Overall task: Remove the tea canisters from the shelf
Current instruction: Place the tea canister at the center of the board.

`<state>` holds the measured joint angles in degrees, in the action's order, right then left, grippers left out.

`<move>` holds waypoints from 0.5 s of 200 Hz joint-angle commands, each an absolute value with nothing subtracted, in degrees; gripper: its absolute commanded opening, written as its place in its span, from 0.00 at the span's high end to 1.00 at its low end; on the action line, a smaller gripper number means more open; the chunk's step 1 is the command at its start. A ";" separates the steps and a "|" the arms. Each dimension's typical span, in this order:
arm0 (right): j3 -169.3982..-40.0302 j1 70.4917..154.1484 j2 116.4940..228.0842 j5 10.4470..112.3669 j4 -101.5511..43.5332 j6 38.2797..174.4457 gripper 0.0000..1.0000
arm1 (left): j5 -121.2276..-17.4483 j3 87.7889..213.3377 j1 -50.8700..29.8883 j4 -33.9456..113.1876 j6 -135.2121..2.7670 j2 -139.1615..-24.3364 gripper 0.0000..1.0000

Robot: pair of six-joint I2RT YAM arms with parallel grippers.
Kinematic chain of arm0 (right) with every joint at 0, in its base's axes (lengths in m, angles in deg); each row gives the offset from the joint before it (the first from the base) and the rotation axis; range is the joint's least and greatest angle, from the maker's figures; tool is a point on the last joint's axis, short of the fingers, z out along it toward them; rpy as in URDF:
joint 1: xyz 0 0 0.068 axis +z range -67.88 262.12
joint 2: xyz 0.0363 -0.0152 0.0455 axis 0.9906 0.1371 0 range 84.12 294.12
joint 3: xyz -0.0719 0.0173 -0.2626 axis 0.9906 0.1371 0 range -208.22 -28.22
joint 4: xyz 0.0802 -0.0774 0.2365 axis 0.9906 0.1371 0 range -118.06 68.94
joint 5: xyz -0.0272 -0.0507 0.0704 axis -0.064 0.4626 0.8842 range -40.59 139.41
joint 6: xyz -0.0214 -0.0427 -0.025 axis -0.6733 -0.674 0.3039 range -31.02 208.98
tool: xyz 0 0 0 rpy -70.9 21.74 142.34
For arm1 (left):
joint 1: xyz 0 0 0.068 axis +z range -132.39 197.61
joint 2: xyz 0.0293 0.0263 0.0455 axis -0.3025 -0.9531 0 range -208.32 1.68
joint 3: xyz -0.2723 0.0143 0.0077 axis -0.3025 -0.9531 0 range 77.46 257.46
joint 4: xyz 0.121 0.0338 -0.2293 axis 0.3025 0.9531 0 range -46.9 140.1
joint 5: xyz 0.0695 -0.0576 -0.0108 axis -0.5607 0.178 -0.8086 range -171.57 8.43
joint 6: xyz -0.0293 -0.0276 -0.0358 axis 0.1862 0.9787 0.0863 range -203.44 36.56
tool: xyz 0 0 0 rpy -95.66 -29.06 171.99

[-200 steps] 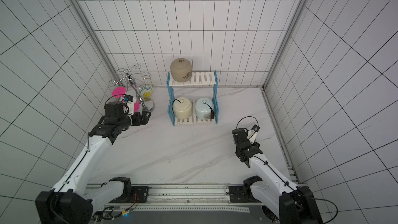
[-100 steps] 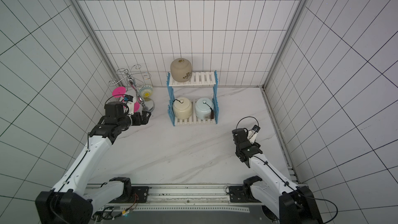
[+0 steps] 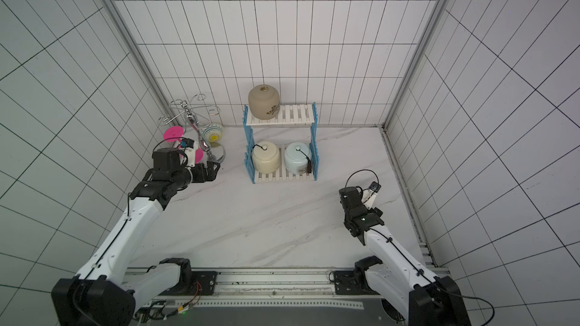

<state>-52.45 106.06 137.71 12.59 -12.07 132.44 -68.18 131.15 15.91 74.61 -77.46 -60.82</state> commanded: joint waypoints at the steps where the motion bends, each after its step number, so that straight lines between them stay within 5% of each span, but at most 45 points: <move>1: -57.47 105.60 136.21 11.74 -9.26 129.63 0.01 | -67.15 131.16 16.03 73.95 -78.50 -60.46 0.01; 100: -79.53 105.54 142.65 29.04 -2.78 112.57 0.01 | -54.70 133.06 15.41 77.90 -84.20 -60.10 0.01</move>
